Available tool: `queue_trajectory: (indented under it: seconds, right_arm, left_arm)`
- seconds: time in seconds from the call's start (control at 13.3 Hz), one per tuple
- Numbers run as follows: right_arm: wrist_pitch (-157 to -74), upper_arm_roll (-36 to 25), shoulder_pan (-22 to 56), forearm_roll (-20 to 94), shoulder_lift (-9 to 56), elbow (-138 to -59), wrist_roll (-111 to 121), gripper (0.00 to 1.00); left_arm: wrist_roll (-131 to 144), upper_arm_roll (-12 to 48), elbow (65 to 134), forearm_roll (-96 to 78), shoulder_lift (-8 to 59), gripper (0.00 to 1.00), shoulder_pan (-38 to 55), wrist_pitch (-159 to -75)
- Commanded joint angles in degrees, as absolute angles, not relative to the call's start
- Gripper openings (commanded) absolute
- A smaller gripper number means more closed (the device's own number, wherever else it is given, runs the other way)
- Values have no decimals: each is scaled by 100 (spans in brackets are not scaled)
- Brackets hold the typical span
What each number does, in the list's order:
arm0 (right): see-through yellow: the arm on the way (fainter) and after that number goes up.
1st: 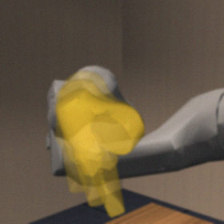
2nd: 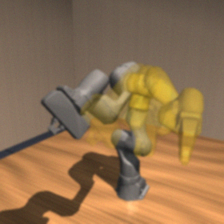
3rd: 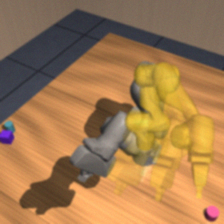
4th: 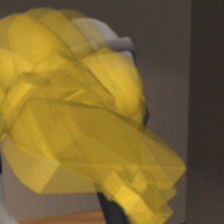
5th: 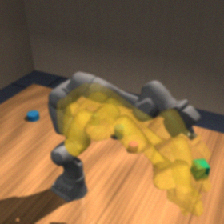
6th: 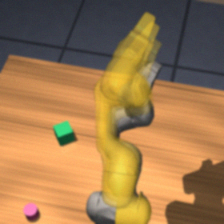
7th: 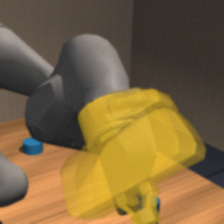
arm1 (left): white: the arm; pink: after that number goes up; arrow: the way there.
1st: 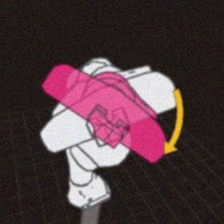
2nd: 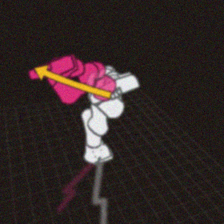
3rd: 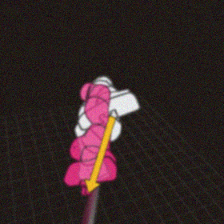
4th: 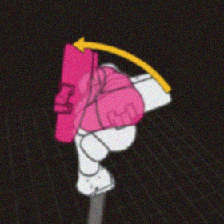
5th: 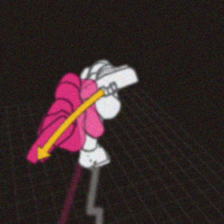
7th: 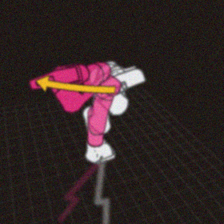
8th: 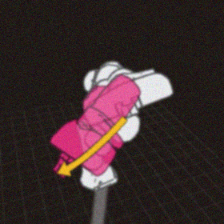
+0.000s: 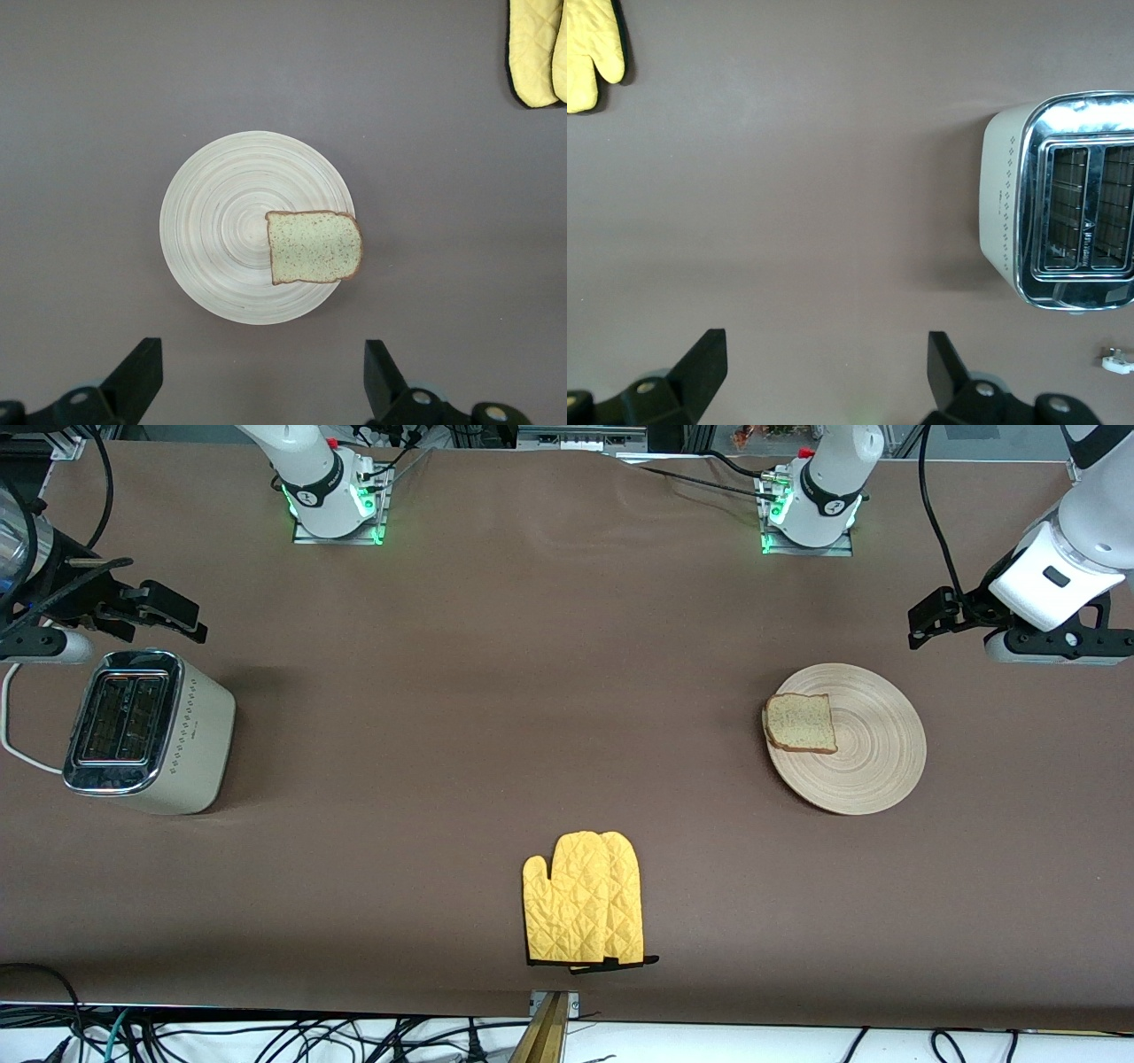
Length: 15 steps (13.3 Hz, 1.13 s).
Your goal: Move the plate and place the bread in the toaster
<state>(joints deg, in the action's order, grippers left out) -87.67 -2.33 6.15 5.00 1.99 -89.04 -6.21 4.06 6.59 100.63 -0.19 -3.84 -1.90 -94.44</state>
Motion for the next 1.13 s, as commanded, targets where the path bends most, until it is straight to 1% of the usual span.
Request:
queue_trajectory:
  seconds: [0.0, 1.05]
  right_arm:
    - [-8658, -229, 615, 598, 185, -8868, -571, 100]
    - [-8613, -220, 633, 483, 176, -8877, -510, 100]
  left_arm:
    - [396, 668, 9958, -114, -352, 100, -229, -9343]
    - [360, 659, 9914, -123, -273, 100, -308, -9343]
